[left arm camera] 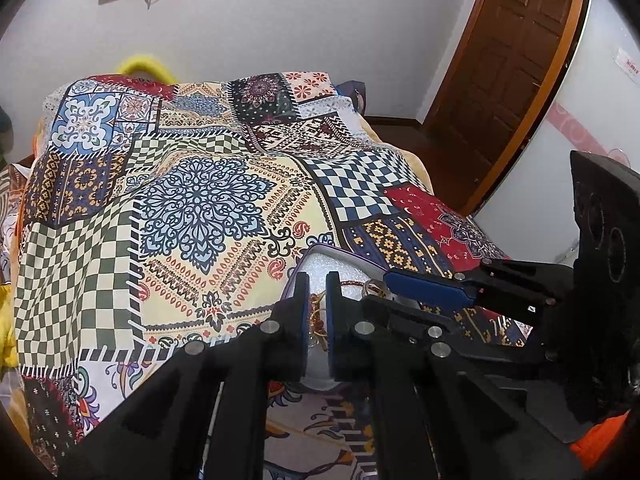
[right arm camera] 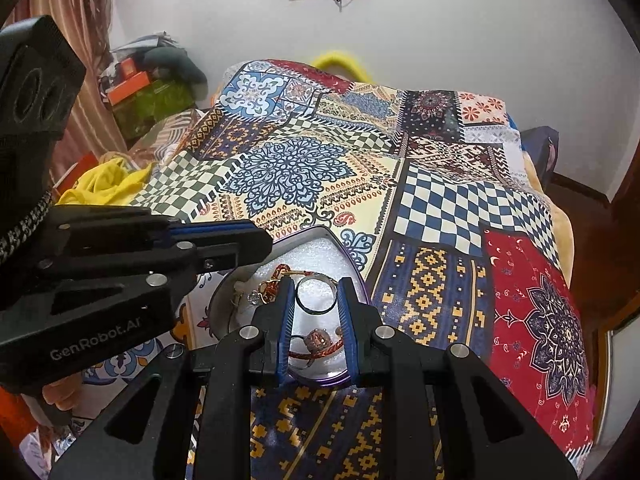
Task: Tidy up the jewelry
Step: 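Move both tools back from the tin toward the remaining pieces on the quilt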
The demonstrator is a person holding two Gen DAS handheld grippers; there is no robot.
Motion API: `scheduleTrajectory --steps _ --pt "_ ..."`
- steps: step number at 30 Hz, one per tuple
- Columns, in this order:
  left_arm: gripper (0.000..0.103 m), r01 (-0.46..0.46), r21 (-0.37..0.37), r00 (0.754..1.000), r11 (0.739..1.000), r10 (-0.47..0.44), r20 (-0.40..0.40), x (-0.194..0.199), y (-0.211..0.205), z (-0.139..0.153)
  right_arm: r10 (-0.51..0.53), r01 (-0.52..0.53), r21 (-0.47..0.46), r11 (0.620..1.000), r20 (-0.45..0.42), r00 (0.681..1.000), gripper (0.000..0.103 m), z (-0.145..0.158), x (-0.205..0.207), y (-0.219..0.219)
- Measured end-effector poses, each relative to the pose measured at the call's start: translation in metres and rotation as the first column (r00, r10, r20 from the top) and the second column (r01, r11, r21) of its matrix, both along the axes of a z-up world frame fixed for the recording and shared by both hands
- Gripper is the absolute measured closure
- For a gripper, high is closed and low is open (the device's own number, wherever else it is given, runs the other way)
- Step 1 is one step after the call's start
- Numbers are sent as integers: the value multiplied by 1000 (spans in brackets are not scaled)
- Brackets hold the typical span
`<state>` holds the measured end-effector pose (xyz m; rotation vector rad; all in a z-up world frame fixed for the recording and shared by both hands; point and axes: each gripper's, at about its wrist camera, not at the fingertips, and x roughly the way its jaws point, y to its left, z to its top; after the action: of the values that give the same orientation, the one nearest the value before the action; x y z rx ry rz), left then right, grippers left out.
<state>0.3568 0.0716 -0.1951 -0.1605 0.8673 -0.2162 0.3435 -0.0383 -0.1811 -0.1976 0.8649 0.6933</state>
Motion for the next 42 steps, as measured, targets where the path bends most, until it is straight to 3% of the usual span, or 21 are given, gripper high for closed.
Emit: scheduleTrajectory --steps 14,30,33,35,42 --pt "89 -13 21 999 1000 12 42 -26 1 30 -13 13 -23 1000 33 999 81 22 -16 -7" --pt "83 9 117 996 993 -19 83 -100 -23 64 -55 54 18 998 81 995 80 60 -74 -39" --pt "72 18 124 996 992 -29 83 -117 -30 65 -61 60 18 998 89 994 75 63 -88 -45" --pt "71 25 125 996 992 -36 83 -129 -34 65 -66 64 22 998 98 993 69 64 -100 -51" --pt "71 35 115 998 993 -40 41 -156 -43 51 -91 90 23 996 68 994 69 56 -124 -69"
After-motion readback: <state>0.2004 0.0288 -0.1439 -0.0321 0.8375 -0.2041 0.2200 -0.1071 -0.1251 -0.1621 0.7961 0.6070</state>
